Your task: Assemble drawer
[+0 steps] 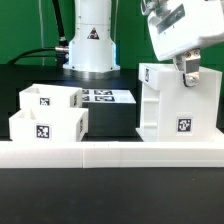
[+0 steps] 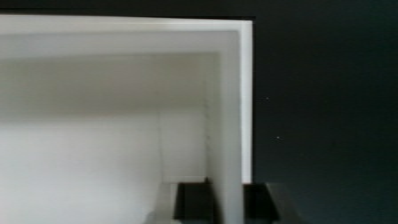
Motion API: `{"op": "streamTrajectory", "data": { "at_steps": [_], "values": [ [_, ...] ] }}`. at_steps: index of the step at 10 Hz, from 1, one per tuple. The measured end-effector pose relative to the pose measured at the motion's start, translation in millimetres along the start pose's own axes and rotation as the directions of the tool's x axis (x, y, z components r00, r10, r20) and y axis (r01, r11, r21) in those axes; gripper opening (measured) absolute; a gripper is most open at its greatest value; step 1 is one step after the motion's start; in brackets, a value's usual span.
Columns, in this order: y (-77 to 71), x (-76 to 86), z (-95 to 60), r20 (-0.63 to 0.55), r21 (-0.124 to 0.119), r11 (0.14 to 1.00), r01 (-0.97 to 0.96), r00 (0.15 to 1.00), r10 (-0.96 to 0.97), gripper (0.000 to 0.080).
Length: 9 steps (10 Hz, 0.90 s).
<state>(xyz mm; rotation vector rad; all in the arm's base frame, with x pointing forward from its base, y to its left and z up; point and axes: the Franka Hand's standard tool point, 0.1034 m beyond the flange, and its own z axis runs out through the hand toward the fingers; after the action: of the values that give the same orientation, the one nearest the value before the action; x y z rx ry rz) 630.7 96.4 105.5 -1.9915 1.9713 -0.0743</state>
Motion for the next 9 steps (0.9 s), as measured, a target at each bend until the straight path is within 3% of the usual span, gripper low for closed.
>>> {"op": "streamTrajectory", "data": {
  "at_steps": [2,5,8,9],
  "values": [
    [-12.3,0.6,3.4,0.003,-0.002,1.0,-0.014,1.0,0.014,0.0052],
    [-11.7,0.6,4.2,0.007,-0.013,1.0,-0.007,1.0,0.007,0.0052],
    [-9.7,-5.7,2.4,0.014,-0.017,0.999,0.043,0.999,-0.043,0.0557],
    [-6.9,-8.2,-2.4,0.017,-0.016,0.997,0.077,0.997,-0.077,0.0557]
  ]
}}
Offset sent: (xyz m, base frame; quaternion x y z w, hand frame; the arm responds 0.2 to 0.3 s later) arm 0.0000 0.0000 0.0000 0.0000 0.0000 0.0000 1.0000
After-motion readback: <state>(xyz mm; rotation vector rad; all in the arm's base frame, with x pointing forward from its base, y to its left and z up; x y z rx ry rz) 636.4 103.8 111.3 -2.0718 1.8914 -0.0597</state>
